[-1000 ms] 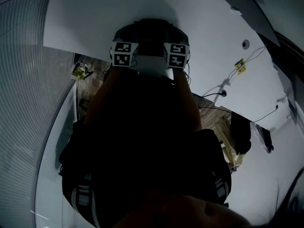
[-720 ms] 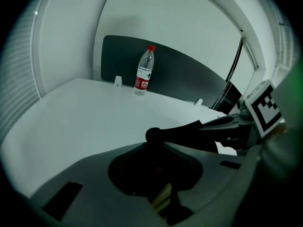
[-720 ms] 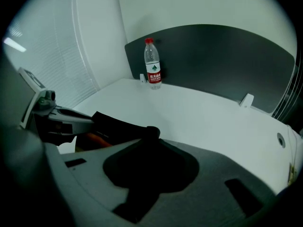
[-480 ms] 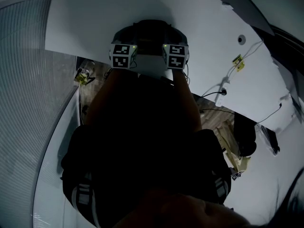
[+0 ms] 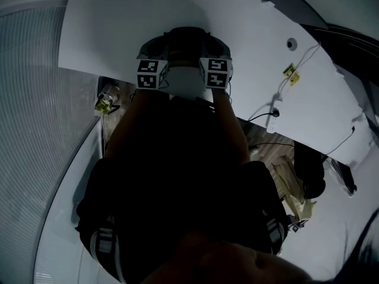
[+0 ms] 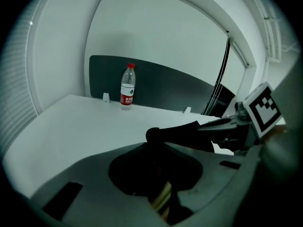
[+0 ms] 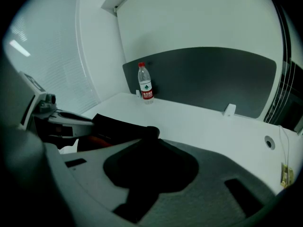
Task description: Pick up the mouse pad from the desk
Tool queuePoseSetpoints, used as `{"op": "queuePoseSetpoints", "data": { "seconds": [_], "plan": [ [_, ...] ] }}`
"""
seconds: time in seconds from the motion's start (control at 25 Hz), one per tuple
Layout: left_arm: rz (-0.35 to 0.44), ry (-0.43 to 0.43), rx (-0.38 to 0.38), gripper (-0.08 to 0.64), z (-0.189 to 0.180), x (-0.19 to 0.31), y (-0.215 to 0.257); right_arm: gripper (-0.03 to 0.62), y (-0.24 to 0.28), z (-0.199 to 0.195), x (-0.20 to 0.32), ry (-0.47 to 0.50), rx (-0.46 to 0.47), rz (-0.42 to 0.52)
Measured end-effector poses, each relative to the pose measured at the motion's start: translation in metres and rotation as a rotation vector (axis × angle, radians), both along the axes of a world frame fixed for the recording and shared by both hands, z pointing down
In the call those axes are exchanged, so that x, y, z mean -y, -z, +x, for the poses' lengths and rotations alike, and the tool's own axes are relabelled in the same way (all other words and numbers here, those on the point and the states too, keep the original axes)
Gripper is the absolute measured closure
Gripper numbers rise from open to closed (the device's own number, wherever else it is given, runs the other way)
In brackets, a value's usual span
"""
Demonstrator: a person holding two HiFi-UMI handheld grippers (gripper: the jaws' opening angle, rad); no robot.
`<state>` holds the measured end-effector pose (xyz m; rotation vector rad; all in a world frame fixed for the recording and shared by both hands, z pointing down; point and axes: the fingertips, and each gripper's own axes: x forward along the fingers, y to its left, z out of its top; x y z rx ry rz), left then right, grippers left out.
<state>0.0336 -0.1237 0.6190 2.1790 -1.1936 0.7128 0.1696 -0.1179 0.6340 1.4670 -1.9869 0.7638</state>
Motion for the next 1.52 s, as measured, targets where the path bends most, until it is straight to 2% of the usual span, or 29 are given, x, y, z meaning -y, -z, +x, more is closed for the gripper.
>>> {"op": "queuePoseSetpoints", "data": {
  "seconds": [0.32,0.84,1.2,1.52],
  "plan": [
    [0.076,-0.081,-0.003,0.509,0.022,0.004,0.033,0.545,0.038,0.021,-0.002,-0.059,0.023,0.073],
    [0.145,-0.272,-0.097,0.509,0.04,0.01,0.09,0.545,0.095,0.035,-0.016,-0.226,0.021,0.158],
    [0.189,-0.346,-0.149,0.509,0.031,0.002,0.117,0.545,0.128,0.024,-0.035,-0.297,0.04,0.213],
    [0.234,-0.386,-0.183,0.509,0.012,-0.002,0.144,0.545,0.158,0.005,-0.045,-0.319,0.035,0.274]
  ]
}}
